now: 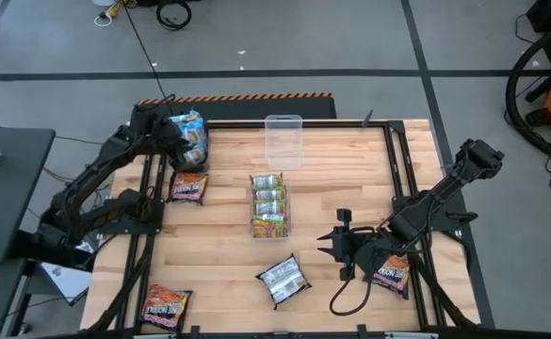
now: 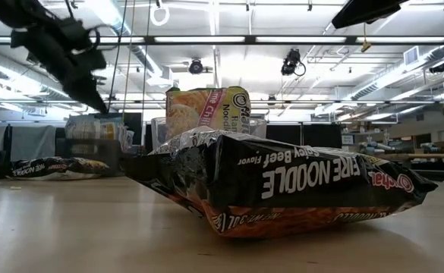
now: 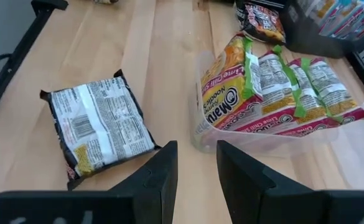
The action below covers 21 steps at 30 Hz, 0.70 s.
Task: Sort Maruchan noodles
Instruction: Put the blue noodle pack into the black bin, then put the black noodle pack into the top transparent bin
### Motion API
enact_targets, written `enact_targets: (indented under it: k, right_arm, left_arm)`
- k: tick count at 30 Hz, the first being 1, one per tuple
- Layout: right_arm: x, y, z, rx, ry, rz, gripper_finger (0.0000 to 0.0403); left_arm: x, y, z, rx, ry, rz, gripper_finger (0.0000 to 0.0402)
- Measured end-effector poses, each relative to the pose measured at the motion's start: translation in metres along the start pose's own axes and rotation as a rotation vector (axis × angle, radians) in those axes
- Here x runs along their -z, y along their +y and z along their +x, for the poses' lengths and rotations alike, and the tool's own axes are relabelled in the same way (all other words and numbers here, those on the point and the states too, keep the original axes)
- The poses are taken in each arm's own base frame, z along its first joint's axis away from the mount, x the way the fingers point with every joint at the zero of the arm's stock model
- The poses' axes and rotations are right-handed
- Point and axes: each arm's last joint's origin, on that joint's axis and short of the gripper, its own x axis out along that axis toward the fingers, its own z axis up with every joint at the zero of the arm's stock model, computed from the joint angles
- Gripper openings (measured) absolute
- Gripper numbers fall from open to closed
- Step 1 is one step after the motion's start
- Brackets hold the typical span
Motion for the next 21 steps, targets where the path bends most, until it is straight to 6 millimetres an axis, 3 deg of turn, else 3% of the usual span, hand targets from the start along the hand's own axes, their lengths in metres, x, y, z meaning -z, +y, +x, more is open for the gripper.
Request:
enact_targets:
  k: [6,11,15,21]
  right_arm:
    - [-0.001,-0.003,0.002,0.006,0.005,-0.081,0.0117]
    - [0.010,-0.004,0.010,-0.051,0.020,-0.160,0.0117]
    - [0.019,0.008,0.019,-0.134,-0.035,-0.206,0.0117]
    - [0.030,0.044,0.045,-0.181,-0.038,-0.368,0.0117]
  left_arm:
    - [-0.043,-0.027,-0.044,0.063,-0.161,-0.019,0.0114]
    - [-0.062,-0.069,-0.082,0.354,-0.311,-0.014,0.0107]
    - [-0.062,-0.104,-0.089,0.554,-0.312,-0.030,0.0094]
    - [-0.065,-0.164,-0.092,0.724,-0.421,-0.027,0.0055]
